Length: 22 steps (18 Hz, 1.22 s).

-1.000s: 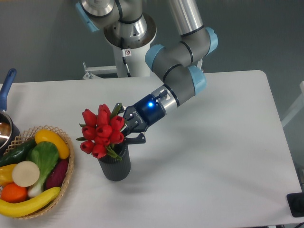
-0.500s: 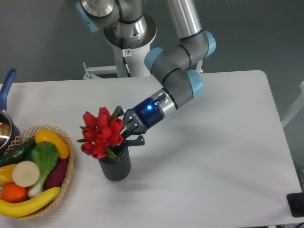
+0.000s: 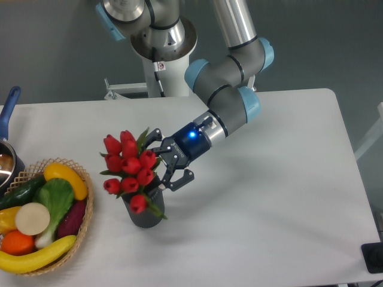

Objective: Insert the flowers into the vase

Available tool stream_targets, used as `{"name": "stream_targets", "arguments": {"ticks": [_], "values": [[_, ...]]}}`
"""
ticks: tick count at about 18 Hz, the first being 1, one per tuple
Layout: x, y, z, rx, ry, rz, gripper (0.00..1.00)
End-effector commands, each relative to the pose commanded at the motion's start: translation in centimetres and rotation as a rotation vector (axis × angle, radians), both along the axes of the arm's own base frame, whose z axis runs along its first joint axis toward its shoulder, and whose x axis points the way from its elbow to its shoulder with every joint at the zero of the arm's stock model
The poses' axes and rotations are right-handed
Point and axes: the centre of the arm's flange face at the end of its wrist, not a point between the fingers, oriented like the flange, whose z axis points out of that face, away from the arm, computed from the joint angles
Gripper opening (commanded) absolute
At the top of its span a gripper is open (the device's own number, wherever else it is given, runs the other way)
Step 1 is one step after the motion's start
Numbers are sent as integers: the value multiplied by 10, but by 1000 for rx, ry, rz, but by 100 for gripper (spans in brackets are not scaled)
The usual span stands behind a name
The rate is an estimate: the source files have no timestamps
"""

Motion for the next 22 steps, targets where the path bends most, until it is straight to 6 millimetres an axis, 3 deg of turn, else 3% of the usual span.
{"name": "stream_targets", "arguments": {"ticks": [5,10,12,16,22], "values": [[-9,-11,10,-20,43,27,100],[-27,-44,28,-140,173,107,100],[-46,-60,35,-163,204,153,100],[-75,-91,72,-335,402,255,100],[-101,-136,148,-467,605,415,100]]}}
